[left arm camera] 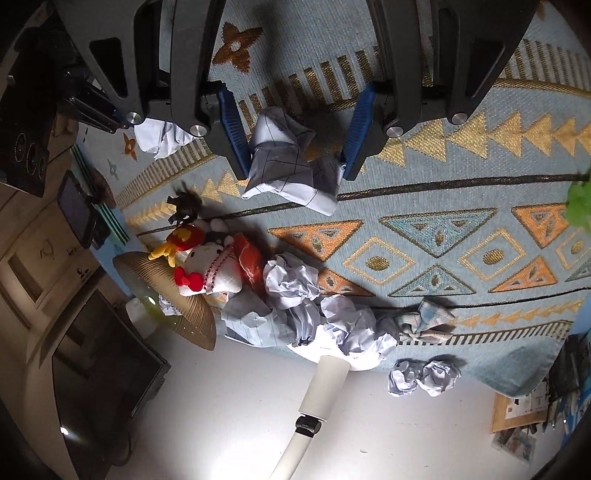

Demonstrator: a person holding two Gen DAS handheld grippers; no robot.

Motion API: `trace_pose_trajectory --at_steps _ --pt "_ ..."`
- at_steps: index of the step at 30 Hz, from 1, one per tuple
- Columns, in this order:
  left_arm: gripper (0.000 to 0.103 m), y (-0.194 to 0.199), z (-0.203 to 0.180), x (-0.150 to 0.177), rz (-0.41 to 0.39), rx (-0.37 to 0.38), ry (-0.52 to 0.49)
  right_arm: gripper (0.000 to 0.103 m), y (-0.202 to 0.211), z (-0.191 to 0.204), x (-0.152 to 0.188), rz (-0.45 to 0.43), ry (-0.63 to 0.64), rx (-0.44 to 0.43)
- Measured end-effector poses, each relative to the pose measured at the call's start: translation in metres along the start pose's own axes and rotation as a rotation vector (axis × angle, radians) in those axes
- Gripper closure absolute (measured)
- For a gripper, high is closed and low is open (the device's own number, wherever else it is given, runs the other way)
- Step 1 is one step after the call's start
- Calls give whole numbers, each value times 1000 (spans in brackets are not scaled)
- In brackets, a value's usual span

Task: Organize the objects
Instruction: 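Drop both paper balls into the brown glass bowl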

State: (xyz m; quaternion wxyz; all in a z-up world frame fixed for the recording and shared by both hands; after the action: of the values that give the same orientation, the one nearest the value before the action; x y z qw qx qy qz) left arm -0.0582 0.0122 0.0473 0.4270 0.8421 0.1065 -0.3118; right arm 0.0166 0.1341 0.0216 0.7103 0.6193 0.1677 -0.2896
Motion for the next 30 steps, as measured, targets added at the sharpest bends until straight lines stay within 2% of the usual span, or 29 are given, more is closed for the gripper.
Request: trace_pose_trajectory --at_steps 1,5,9,15,18,21,24,28,30 --pt "56 1 0 0 -3 -4 -1 57 -2 2 0 7 4 -13" --pt "56 8 -9 0 -23 -38 -33 58 10 4 -2 -24 18 -30" --pt "56 20 -47 -17 -55 -5 -76 58 40 -7 -16 -88 18 -12" --pt "56 17 -137 -91 -99 41 -204 58 105 -64 -75 -244 -77 87" --pt "55 -5 -179 -134 -95 64 -234 58 140 -108 -113 -337 -184 153" --pt "55 -40 -207 -170 -86 64 -253 58 156 -153 -149 -382 -300 207" --pt "53 -85 -214 -184 -38 32 -239 58 145 -193 -171 -347 -376 281" --pt "51 -131 -210 -182 1 13 -188 57 115 -231 -181 -271 -440 331" --pt "38 -144 -213 -184 3 22 -193 56 103 -242 -185 -246 -437 340"
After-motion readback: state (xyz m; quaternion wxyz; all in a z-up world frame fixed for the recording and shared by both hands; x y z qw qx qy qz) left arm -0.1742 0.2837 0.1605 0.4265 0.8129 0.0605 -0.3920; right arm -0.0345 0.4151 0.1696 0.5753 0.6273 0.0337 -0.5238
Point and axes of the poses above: each gripper's, at about its wrist camera, not at the fingertips, and y roughly against the way its jaws point, z to its left, x to its underside, the point moved 7 cm from there along -y, roughly the way its jaws point, and after that the axes turned 5 degrees about x, right-handed, at the moved point
